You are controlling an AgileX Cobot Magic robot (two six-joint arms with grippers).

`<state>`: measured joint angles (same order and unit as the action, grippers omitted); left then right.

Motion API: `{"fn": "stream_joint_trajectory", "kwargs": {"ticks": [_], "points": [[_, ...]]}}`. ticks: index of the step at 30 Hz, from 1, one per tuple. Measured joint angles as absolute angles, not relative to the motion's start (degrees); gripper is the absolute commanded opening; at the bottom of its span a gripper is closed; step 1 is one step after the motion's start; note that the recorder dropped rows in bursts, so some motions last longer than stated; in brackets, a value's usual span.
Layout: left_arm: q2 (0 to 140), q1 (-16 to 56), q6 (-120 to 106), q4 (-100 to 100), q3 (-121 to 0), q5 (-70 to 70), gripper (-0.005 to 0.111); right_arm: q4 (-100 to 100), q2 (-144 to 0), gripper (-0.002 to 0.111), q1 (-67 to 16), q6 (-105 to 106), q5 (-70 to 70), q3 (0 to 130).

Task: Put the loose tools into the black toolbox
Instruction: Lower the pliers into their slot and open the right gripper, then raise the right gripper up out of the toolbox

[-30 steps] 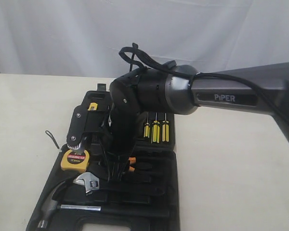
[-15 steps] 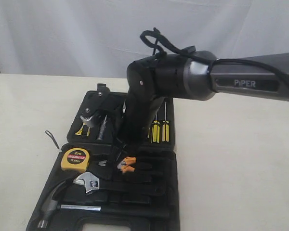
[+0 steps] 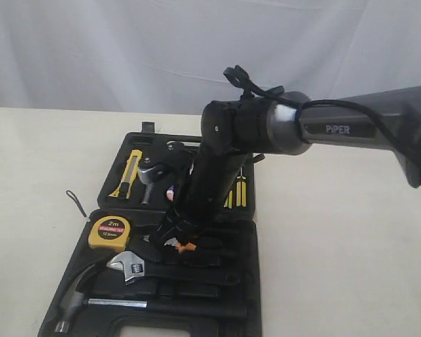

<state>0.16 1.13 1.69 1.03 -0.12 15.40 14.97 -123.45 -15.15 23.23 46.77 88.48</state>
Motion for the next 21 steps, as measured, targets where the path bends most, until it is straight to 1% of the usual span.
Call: {"fn": "stream_joint_trajectory", "kwargs": {"ticks": [9,14,21], "points": [[0.2,1.1,1.7,1.0,-0.1,15.4,0.0,15.1,-121.6,0.0,-15.2,24.2,48.2,88.5],[0.2,1.1,1.7,1.0,-0.1,15.4,0.0,15.1,-115.3,0.0,-15.0,25.5,51.5,88.5],[0.2,1.1,1.7,1.0,-0.1,15.4,0.0,15.2,-104.8,0.0,-14.7,26.4,60.7,88.5]]}}
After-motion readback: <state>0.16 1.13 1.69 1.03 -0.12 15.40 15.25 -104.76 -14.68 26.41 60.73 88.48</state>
